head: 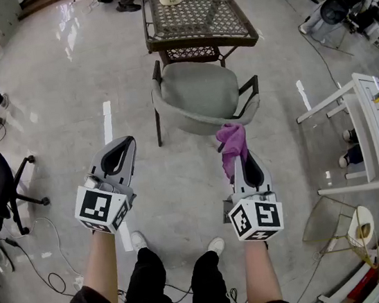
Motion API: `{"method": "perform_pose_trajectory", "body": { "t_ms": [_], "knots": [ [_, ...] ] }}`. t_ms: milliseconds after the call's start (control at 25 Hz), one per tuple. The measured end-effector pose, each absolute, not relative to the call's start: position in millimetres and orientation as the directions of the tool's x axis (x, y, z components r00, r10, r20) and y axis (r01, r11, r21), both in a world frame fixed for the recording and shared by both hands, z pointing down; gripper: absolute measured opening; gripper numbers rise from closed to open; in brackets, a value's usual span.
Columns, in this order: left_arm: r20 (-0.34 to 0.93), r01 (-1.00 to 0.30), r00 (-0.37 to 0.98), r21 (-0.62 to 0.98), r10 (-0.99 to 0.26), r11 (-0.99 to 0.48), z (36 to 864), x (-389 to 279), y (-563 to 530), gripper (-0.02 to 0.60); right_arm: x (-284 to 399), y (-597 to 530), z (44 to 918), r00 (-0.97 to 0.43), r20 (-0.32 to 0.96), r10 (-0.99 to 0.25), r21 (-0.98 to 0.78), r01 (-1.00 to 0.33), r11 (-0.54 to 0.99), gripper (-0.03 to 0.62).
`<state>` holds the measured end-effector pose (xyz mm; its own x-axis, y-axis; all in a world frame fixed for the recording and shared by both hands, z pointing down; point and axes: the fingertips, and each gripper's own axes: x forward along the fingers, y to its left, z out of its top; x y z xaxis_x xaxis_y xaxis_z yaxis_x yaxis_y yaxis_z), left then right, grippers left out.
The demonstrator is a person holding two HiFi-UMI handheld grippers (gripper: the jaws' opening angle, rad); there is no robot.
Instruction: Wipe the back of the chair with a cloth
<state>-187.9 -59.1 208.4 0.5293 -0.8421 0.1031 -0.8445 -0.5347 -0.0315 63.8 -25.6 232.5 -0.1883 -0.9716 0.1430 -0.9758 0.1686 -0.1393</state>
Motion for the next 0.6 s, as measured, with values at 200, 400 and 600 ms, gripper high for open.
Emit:
{"method": "perform_pose_trajectory", "body": {
  "t_ms": [200,400,600],
  "knots": [
    [0.106,-0.834,0.544,-0.039,-0.832,-0.550,212.2,-181.5,-58.5,0.009,61.6,-27.0,239.1,-0.189,0.151,-0.970,-0.140,-0.976,0.168,0.071],
    [0.119,-0.830,0.551,-0.025,-0.826,-0.558,219.6,-179.9,-60.1,0.009,53.3,-29.9,244.9,-0.195,0.165,-0.967,-0.137,-0.975,0.173,0.071],
    [0.128,-0.836,0.545,0.001,-0.829,-0.549,228.6,-187.4,-63.1,0.009,28.2,-35.8,249.1,-0.242,0.166,-0.956,-0.115,-0.968,0.225,0.072]
  ]
}}
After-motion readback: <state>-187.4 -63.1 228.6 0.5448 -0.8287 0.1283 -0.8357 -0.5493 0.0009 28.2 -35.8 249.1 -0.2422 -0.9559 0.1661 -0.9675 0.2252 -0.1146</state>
